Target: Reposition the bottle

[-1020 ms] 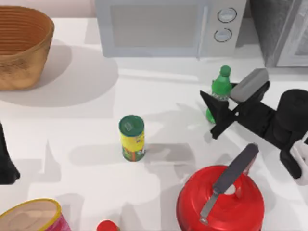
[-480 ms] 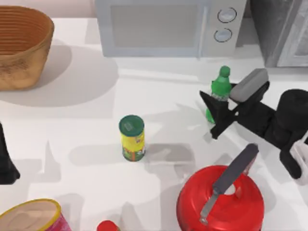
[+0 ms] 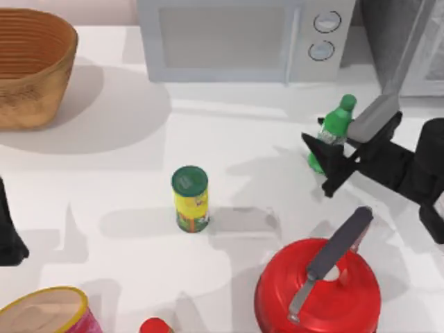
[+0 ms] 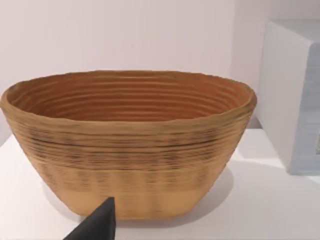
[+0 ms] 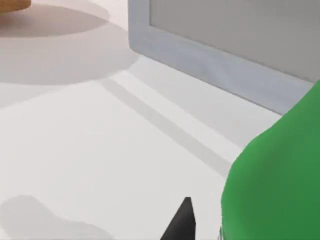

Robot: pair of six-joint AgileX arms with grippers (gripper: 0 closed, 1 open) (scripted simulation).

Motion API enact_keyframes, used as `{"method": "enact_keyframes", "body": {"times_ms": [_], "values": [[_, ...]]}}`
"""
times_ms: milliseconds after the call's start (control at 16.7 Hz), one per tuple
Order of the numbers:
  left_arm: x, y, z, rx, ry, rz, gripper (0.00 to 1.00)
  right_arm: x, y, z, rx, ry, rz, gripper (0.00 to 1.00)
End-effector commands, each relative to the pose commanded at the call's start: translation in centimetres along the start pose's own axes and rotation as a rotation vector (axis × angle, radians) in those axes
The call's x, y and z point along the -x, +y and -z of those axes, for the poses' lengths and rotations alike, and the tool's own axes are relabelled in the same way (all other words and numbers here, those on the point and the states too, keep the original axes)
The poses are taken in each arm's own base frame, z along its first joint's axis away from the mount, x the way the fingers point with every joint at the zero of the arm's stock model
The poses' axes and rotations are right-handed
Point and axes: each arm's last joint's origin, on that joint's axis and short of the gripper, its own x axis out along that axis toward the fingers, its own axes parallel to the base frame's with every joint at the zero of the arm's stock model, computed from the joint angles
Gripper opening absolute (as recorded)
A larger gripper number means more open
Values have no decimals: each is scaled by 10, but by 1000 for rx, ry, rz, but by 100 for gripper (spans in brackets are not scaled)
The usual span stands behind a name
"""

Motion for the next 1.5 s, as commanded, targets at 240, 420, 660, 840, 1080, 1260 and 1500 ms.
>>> {"method": "enact_keyframes", "body": {"times_ms": [240, 420, 660, 840, 1080, 1260, 1500], "values": [[0, 0, 0, 0, 0, 0, 100, 40, -64, 16, 0, 114, -24, 0], [0, 0, 0, 0, 0, 0, 100, 93, -113, 25, -46, 160, -42, 0], [0, 0, 0, 0, 0, 0, 100, 177, -156, 23, -105, 97, -47, 0], [0, 0, 0, 0, 0, 0, 100, 232, -172, 12, -84, 5, -15, 0], [0, 0, 0, 0, 0, 0, 100, 264, -178, 1, -40, -60, 14, 0], [0, 0, 0, 0, 0, 0, 100, 264, -178, 1, -40, -60, 14, 0], [0, 0, 0, 0, 0, 0, 100, 259, -177, 7, -65, -60, 3, 0]]}}
